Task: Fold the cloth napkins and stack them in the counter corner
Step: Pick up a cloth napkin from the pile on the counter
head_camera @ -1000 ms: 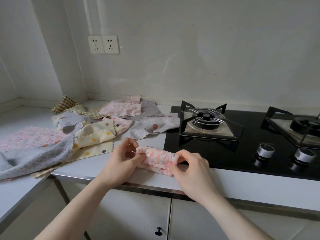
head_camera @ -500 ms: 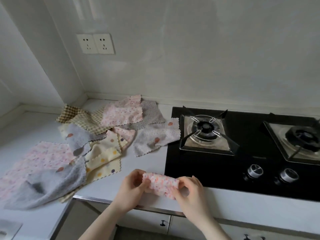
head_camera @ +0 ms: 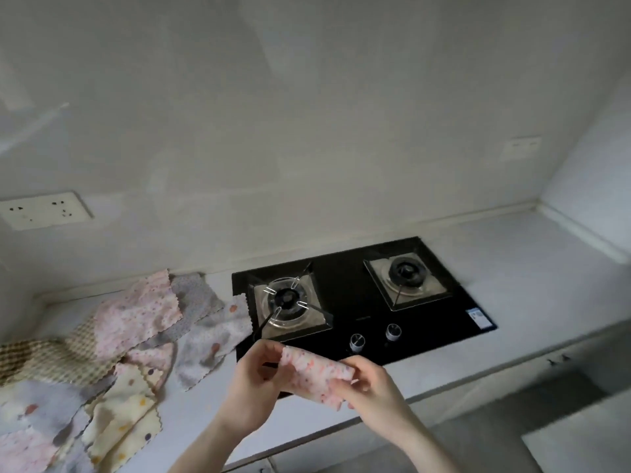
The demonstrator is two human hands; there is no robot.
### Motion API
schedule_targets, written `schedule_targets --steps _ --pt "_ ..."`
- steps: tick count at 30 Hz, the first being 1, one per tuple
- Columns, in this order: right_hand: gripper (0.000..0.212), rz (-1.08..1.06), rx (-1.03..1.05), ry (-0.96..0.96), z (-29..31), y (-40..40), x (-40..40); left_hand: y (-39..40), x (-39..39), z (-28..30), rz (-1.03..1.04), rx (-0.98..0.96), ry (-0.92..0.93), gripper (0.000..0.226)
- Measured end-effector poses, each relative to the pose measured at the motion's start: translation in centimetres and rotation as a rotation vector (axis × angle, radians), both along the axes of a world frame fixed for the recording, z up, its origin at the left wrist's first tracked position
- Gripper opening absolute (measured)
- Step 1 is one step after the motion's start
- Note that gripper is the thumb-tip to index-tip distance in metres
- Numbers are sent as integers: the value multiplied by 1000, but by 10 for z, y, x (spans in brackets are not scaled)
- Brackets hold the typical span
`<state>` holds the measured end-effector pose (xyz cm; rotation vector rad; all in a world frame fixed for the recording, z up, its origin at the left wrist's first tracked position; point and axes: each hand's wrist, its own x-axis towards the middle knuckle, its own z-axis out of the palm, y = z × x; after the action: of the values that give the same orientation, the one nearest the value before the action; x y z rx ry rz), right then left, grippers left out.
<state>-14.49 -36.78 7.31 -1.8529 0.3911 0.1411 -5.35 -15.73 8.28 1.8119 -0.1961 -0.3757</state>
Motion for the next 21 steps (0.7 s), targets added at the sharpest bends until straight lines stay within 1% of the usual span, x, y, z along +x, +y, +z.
schedule_targets --steps 4,8,12,18,21 --pt "30 -154 -48 -7 22 -56 -23 -66 9 25 -155 60 -77 17" --pt "23 -264 -75 -31 33 -116 -44 -140 5 47 -235 91 -146 18" --pt "22 -292 -75 -34 33 -187 -64 -219 -8 54 -240 145 -189 19" --pt "16 -318 -65 11 33 -313 -108 -343 -45 53 -279 197 -164 20" --pt "10 -326 -53 38 42 -366 -115 -391 -55 56 -257 202 -131 19"
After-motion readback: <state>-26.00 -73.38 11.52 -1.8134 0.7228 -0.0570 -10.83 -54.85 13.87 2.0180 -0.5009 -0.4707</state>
